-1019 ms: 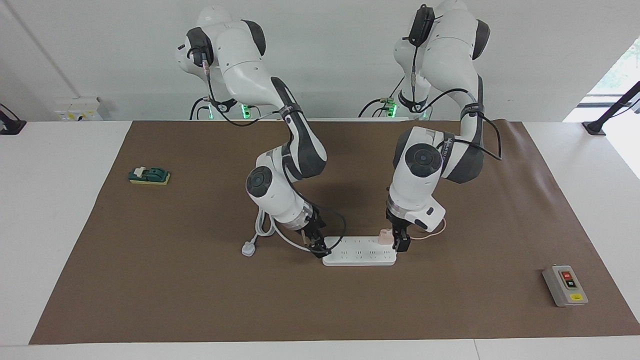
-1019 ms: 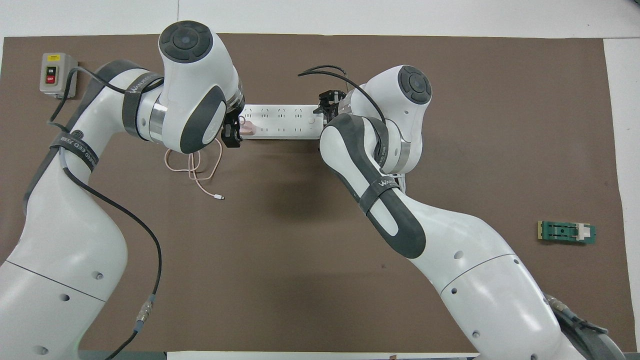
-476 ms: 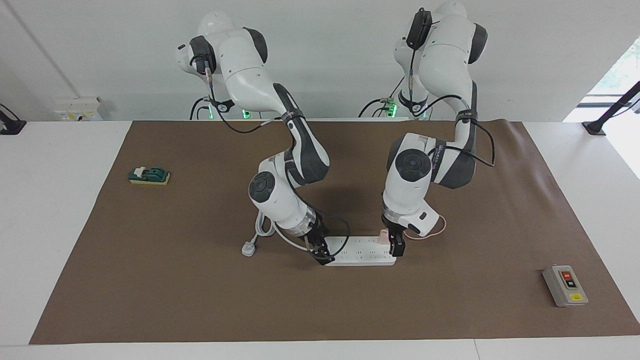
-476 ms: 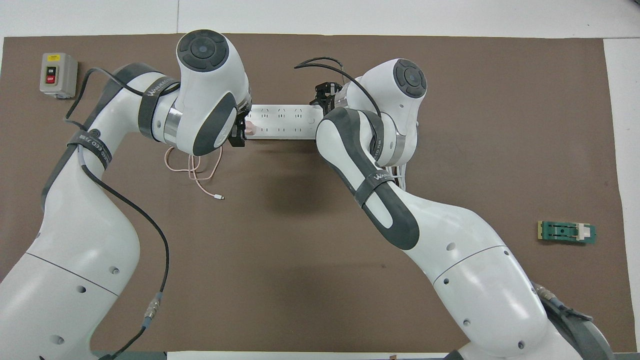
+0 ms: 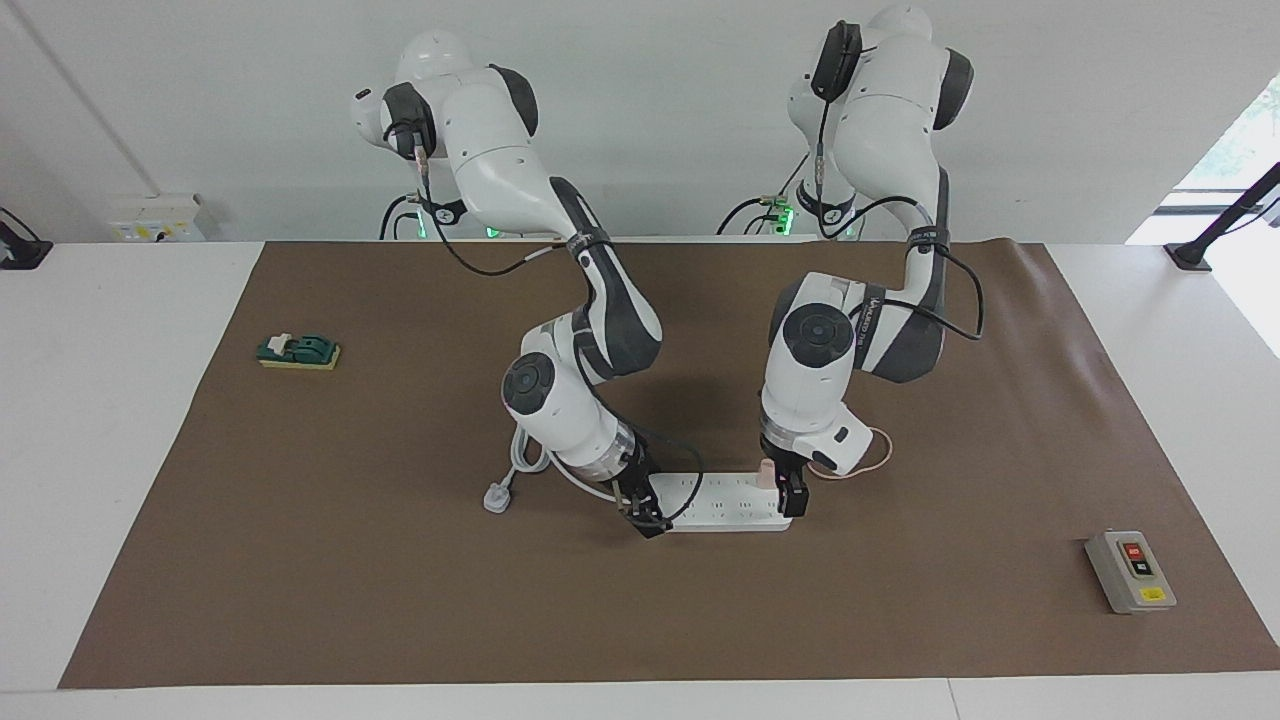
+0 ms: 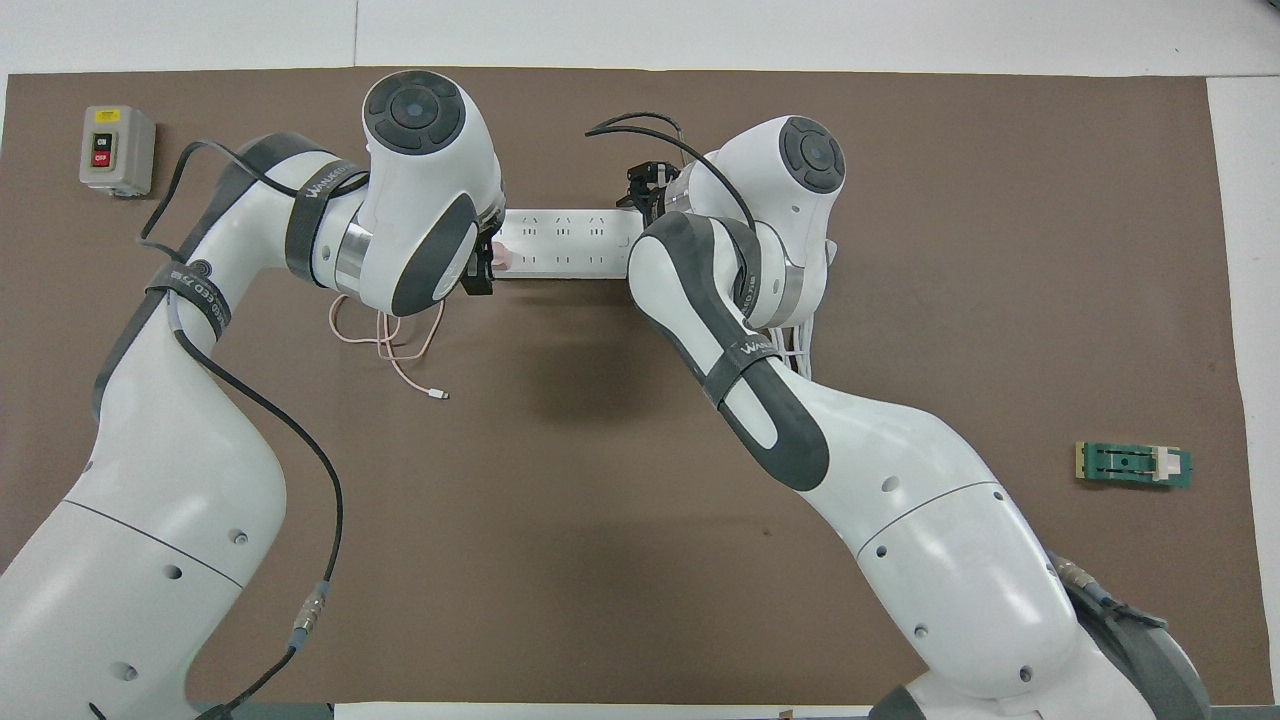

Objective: Unplug charger and place it aside
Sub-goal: 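Grasp the pink charger with the left gripper while the right gripper holds the strip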

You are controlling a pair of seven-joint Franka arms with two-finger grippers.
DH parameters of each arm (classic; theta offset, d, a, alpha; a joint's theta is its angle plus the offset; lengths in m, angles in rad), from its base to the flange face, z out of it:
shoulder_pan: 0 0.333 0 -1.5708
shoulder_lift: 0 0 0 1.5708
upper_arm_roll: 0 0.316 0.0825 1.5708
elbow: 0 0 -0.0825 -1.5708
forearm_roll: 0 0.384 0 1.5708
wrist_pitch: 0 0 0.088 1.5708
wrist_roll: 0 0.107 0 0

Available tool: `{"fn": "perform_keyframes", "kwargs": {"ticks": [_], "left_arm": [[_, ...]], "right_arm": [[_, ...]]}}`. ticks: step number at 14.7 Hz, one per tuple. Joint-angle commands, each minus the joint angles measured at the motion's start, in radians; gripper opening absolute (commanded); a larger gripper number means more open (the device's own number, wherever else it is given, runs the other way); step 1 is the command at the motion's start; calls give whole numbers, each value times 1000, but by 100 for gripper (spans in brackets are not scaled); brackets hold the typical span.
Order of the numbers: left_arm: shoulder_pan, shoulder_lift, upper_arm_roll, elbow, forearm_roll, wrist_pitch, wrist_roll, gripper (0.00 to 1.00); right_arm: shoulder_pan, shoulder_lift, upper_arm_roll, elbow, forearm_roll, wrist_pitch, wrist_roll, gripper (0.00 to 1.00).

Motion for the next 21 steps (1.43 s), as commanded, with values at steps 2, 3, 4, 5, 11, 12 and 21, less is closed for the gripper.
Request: {"fn": "perform_keyframes", "kwargs": {"ticks": [2, 3, 4, 5, 11, 12, 21], "left_arm": [[-15, -66, 17, -113, 26, 71, -29, 100], [-15, -80, 17, -136, 26, 90, -29, 100], [-17, -80, 17, -137, 26, 91, -29, 100], [-18, -79, 15, -136, 26, 91, -29, 100], [-20, -77, 15, -139, 26, 91, -27, 95], [-20, -77, 15, -139, 27, 91, -26, 79], [-5, -70, 14, -108, 7, 75, 13, 0]], "right_arm": [[-15, 30, 4, 48, 9, -7, 16, 98], [-15, 30, 4, 48, 5, -8, 14, 73], [-15, 30, 4, 48, 5, -9, 13, 49], [-14, 30, 4, 46, 5, -9, 13, 37], [-15, 28, 4, 45, 5, -12, 8, 0], [-15, 28, 6, 45, 5, -12, 8, 0], [-26, 27, 6, 43, 14, -16, 8, 0]]}}
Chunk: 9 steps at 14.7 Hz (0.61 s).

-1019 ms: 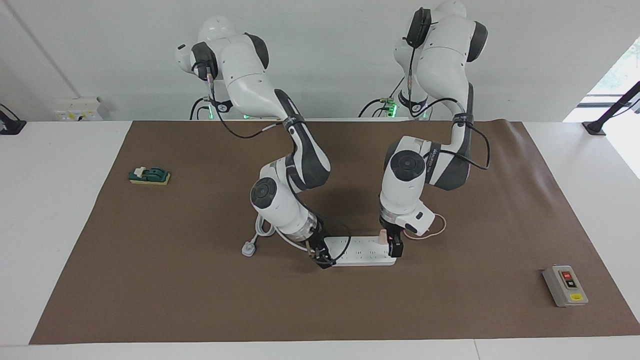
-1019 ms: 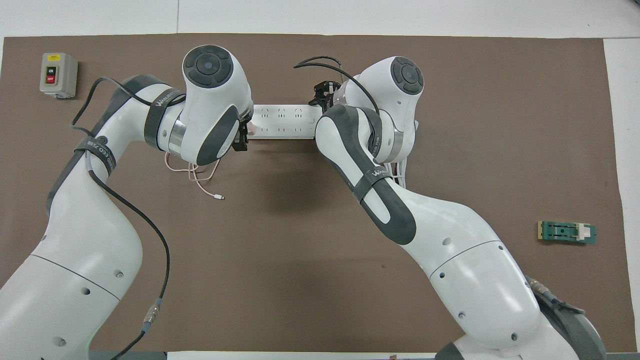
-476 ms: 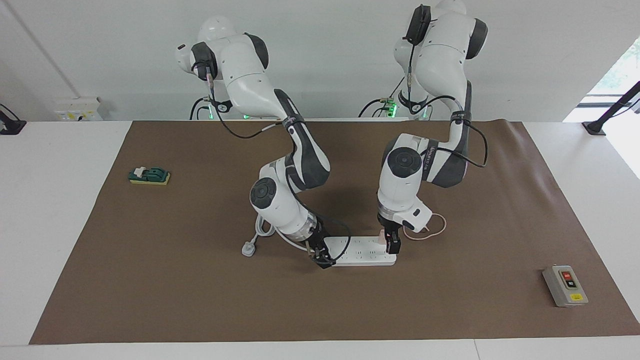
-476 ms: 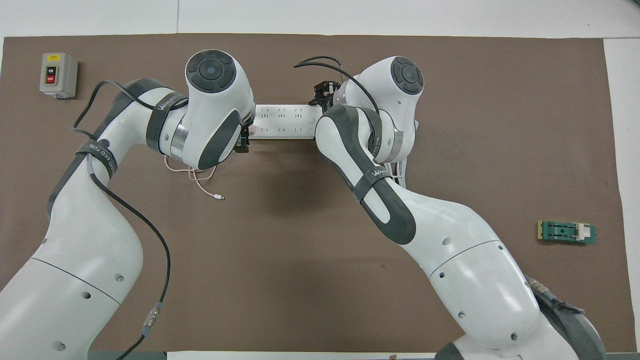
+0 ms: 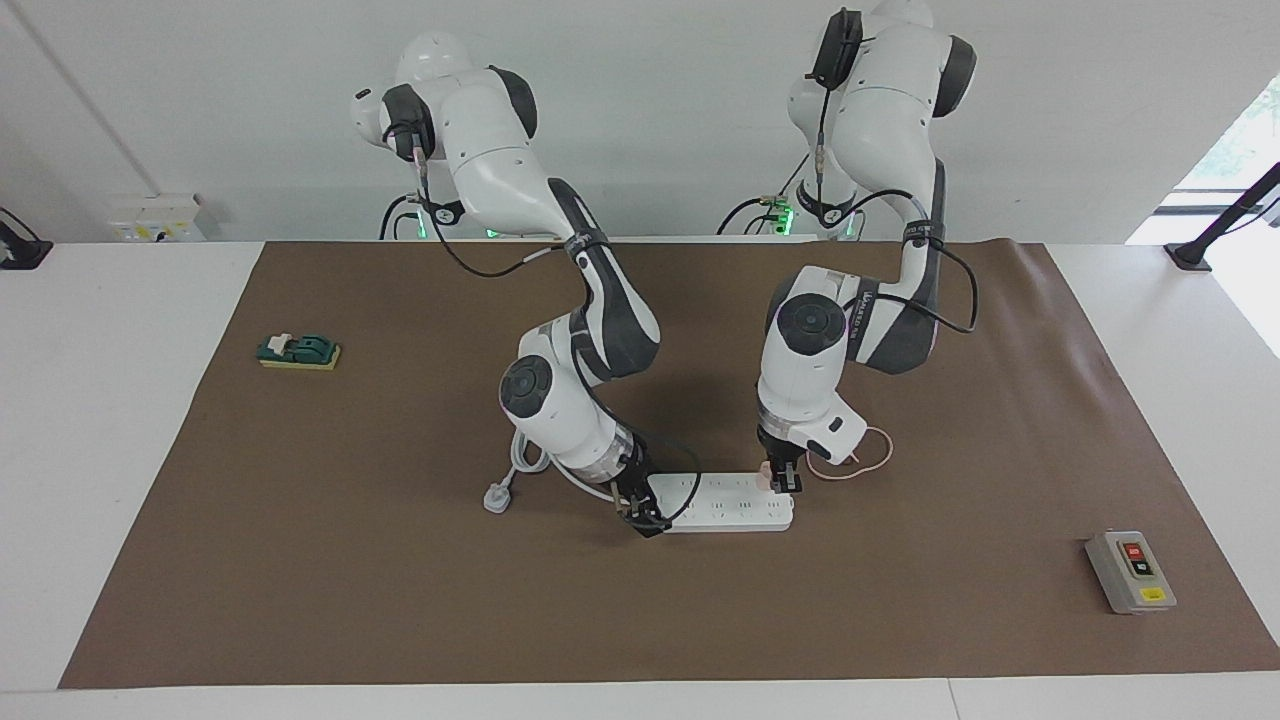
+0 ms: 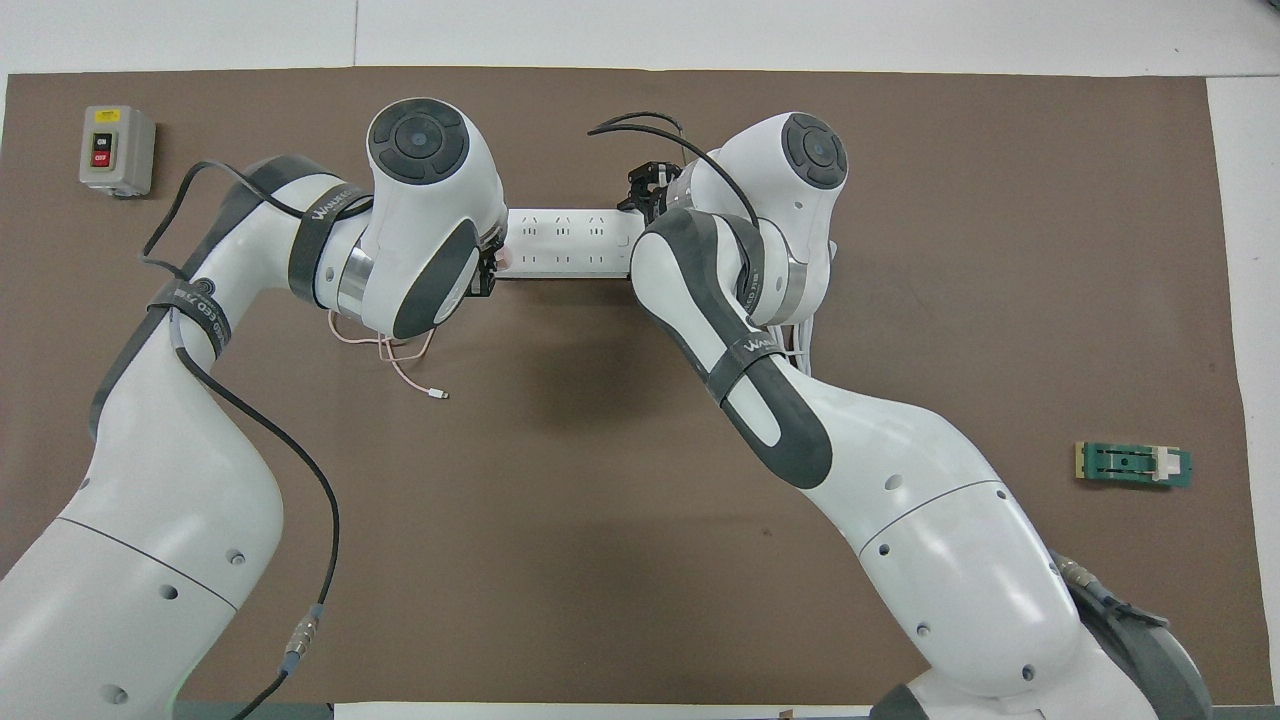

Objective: Unplug charger and place it aside
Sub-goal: 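Pull the pink charger out of the strip with the left gripper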

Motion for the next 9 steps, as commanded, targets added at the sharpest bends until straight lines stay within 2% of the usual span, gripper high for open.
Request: {"fn": "perform_keyframes", "kwargs": {"ticks": [1, 4, 9], "left_arm": [[5, -18, 10, -10, 5, 11, 12, 0], [5, -23, 8, -4, 3, -16, 82, 0], [3, -73, 7, 95, -43, -242, 107, 0]], "right_arm": [[-21, 27, 6, 39, 11, -6, 4, 0], [-23, 27, 6, 40, 11, -17, 4, 0], [-24, 27, 6, 39, 12, -17, 4, 0]]}}
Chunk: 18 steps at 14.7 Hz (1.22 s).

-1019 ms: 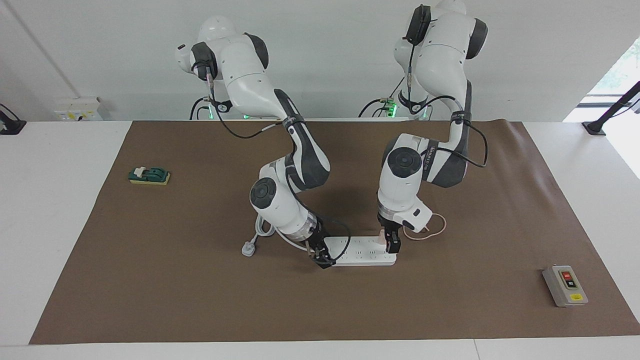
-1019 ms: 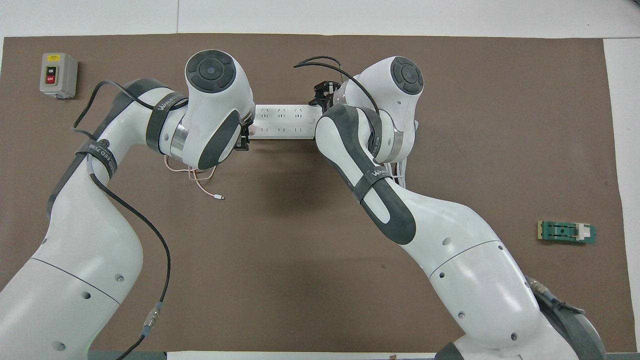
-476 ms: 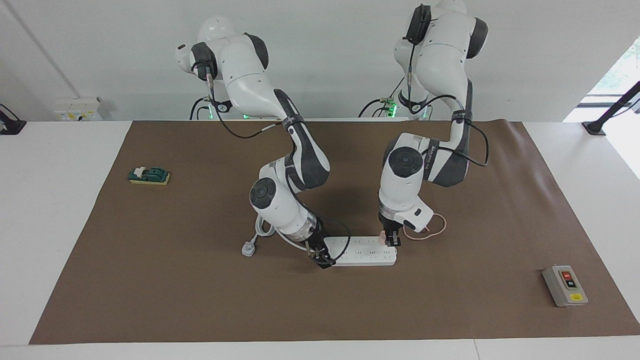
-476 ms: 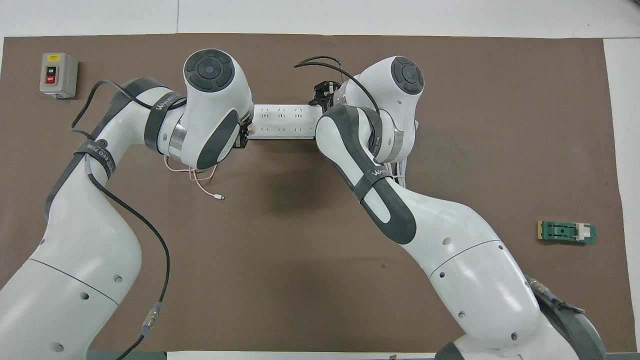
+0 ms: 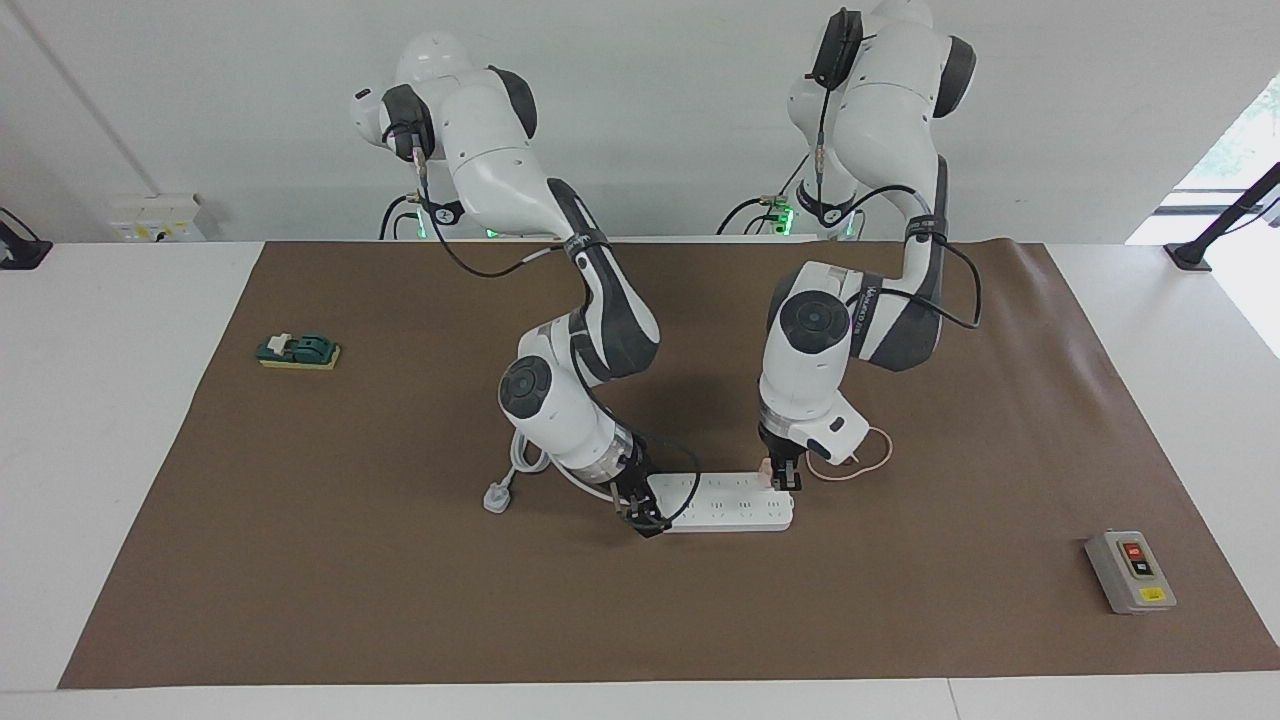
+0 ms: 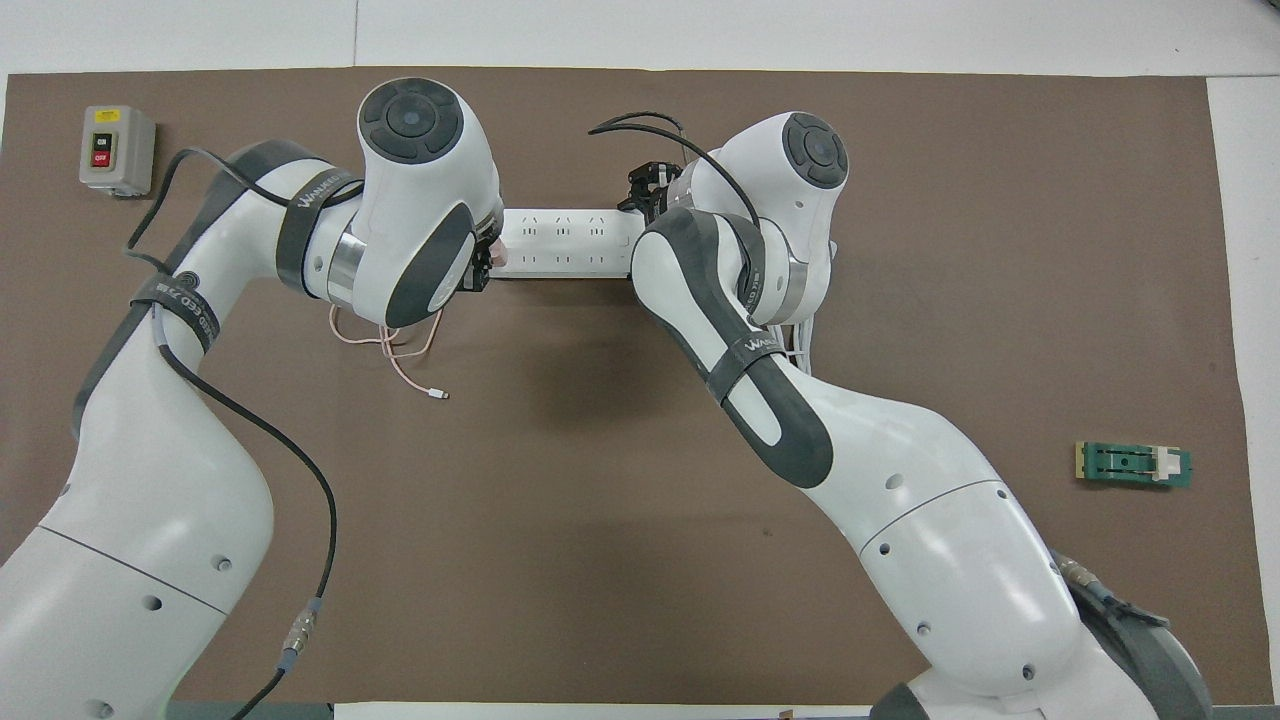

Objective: Unplug charger and place it aside
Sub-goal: 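Pull the pink charger out of the strip with the left gripper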

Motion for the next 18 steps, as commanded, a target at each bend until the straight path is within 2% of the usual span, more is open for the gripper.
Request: {"fn": "perform_keyframes", "kwargs": {"ticks": [1, 4, 7, 8, 9, 10, 12, 16, 18], "left_arm": [[3, -75, 10, 23, -35, -120, 46, 0], [1, -69, 12, 20, -27, -110, 126, 0], [1, -103, 12, 9, -35, -114, 352, 0], [3, -116, 14, 0, -33, -120, 439, 0], [4, -135, 15, -19, -33, -113, 516, 0], [13, -155, 15, -46, -27, -108, 603, 0], [30, -198, 15, -100, -24, -107, 784, 0], [87, -359, 14, -290, -24, -102, 1091, 0], [110, -426, 14, -377, -25, -94, 1202, 0]], "right_arm": [[-23, 26, 5, 37, 13, -14, 4, 0], [-23, 24, 4, 37, 8, -14, 3, 0], [-21, 17, 4, 34, 7, -11, -2, 0], [-21, 14, 4, 34, 8, -11, -5, 6], [-21, 11, 4, 33, 8, -11, -7, 48], [-20, 6, 4, 27, 5, -11, -8, 99], [-21, -17, 4, 8, 2, -19, -7, 100], [-23, -118, -9, -136, 0, -17, -20, 100], [-23, -150, -21, -163, -28, -51, -28, 100]]}}
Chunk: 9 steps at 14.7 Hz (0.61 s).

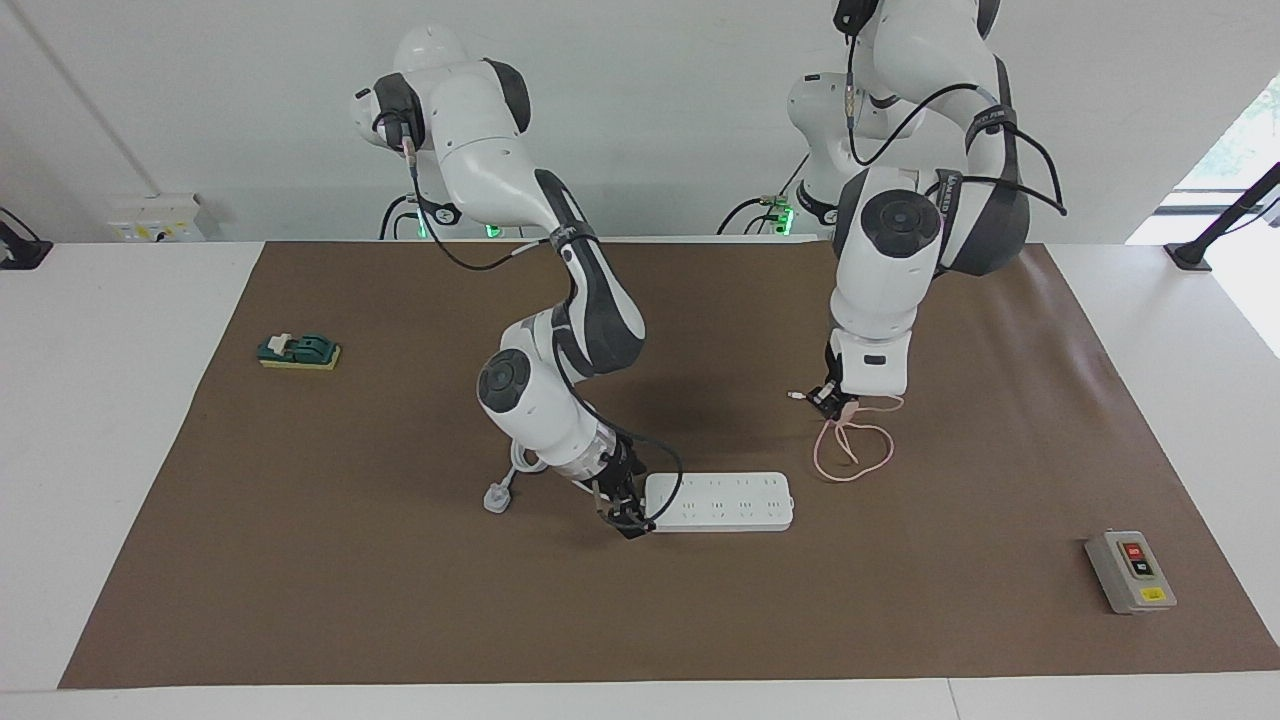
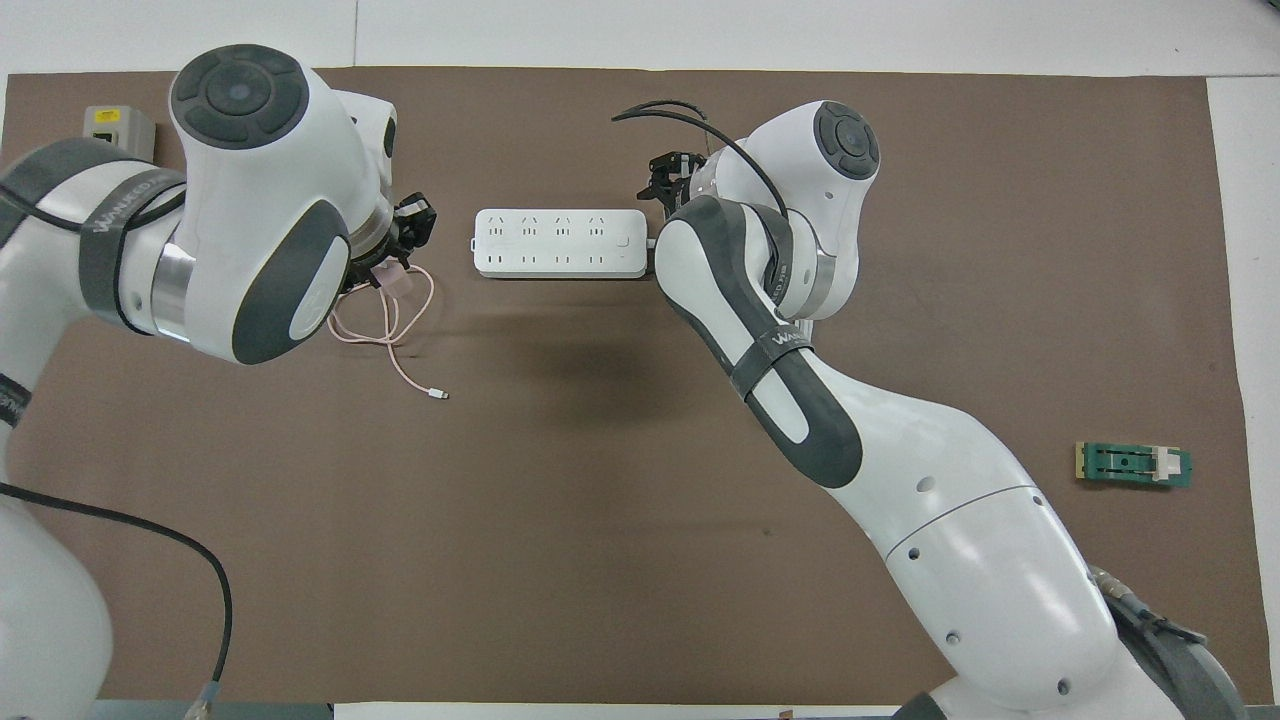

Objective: Unplug charger and place it aside
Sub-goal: 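Pull the pink charger out of the strip with the left gripper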

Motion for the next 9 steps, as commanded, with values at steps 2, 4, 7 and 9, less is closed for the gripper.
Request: {"fn": "perform_keyframes", "kwargs": {"ticks": [2, 4, 7, 9], "left_arm": [[56, -222, -3, -279, -10, 56, 196, 0], [104, -344, -3, -438, -10, 128, 321, 0], [215, -415, -1, -542, -13, 159, 537, 0], [260, -391, -1, -565, -13, 219, 612, 0]], "right_arm": [[-4, -116, -18, -113, -105, -97, -76, 100], [-13, -165, -34, -121, -133, -180, -139, 100], [-30, -255, -106, -121, -253, -414, -356, 100], [-34, -318, -131, -124, -328, -514, -500, 100]]}}
